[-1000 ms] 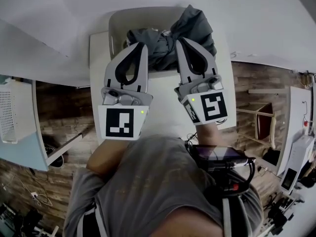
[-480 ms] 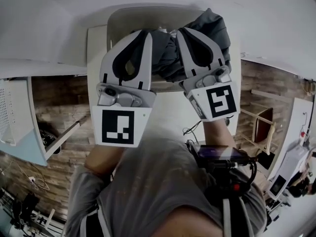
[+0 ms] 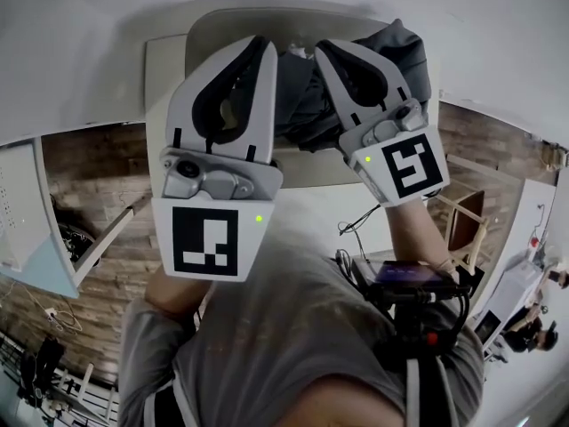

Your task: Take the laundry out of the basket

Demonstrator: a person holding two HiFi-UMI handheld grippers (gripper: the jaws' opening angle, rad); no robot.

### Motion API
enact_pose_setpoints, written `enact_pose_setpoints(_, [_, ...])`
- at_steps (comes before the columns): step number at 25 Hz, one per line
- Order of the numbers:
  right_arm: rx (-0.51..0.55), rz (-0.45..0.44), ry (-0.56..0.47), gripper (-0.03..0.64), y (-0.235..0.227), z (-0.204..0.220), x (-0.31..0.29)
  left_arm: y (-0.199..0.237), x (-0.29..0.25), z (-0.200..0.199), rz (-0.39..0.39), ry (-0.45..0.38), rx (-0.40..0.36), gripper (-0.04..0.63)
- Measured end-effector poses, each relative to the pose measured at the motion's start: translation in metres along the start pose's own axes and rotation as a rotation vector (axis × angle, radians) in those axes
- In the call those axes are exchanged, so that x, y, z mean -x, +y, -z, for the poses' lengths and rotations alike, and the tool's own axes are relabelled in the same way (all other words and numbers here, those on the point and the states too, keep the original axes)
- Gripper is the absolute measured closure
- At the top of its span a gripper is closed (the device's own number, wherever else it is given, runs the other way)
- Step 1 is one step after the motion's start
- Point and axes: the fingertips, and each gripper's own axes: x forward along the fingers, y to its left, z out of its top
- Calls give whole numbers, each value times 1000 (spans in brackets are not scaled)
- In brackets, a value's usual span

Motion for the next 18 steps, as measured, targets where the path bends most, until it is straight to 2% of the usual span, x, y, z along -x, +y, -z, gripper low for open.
enact_pose_setpoints(5, [74, -119, 89, 560, 18, 24, -16, 11, -3, 7, -11, 7, 36, 588])
enact_pose_setpoints(9, [66, -175, 139, 493, 32, 44, -24, 18, -1, 16, -11, 7, 64, 588])
enact_pose_setpoints(15, [33, -286, 305, 288, 44, 90, -32, 14, -10, 24, 16, 8, 100, 588])
enact_pose_setpoints(18, [20, -348, 373, 216, 58, 107, -36, 13, -9, 28, 33, 12, 122, 588])
